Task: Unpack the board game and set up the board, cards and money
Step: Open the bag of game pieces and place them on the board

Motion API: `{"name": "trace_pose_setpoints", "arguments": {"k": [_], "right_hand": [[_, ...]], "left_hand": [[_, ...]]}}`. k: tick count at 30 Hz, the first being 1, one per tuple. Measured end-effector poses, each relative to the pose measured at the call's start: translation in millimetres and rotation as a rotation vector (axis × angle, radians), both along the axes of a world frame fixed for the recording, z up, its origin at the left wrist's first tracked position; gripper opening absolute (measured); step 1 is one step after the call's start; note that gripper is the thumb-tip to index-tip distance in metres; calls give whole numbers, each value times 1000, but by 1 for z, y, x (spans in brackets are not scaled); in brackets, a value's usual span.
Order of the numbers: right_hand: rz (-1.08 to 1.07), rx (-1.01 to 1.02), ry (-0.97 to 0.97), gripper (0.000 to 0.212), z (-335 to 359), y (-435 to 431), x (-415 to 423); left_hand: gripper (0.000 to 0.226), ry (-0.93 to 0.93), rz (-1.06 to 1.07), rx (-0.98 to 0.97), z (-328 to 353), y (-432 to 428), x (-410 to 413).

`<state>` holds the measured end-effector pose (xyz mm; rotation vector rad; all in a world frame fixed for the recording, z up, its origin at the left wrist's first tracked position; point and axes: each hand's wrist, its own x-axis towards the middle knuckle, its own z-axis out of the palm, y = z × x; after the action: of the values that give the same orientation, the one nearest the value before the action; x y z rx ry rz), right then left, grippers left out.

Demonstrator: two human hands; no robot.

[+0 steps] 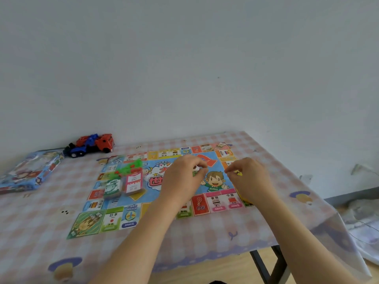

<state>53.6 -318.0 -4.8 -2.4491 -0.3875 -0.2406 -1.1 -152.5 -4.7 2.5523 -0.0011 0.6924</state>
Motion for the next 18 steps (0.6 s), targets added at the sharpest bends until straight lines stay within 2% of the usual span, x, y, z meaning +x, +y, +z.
{"name": "trace_pose_setpoints", "arguments": {"k": [8,15,18], "right_hand": [[202,-87,-72,20,16,79,-19],[351,-44,-2,23,20,147,-36],[347,-52,37,23,15,171,-37]], "left_hand": [[13,-43,226,-27,8,73,-30],[14,-86,454,-156,9,143,-60],[14,-96,505,-214,5,168,-65]]}}
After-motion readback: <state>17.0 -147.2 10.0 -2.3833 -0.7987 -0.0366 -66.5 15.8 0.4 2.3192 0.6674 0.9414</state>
